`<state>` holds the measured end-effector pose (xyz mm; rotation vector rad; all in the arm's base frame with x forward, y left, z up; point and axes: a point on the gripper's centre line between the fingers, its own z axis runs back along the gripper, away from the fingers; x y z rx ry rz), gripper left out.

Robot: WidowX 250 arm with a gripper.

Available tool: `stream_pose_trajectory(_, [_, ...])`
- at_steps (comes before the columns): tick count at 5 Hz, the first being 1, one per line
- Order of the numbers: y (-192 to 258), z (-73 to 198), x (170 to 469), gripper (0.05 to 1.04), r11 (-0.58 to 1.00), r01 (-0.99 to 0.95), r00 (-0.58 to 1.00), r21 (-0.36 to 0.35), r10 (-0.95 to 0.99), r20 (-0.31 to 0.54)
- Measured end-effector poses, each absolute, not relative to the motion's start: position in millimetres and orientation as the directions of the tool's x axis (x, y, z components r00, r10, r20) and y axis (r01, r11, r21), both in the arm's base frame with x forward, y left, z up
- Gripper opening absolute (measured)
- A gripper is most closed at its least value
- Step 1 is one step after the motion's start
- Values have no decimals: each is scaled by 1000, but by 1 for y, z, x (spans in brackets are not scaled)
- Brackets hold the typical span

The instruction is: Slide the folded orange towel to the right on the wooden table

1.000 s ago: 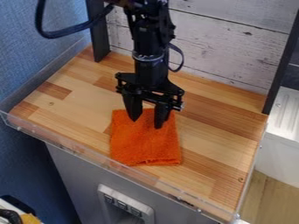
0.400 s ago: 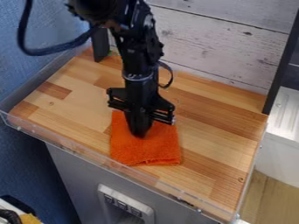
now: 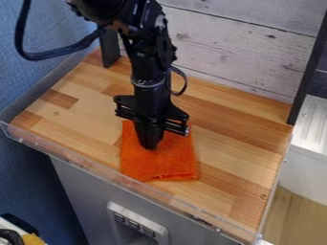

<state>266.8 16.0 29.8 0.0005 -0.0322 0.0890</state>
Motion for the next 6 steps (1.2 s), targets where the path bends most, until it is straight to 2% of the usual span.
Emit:
stream_pose_trajectory(3, [13,19,273,63,995,-102,995,11,103,-18])
stream_pose_trajectory(6, [5,24,290,63,998,-70,998,2,70,-8])
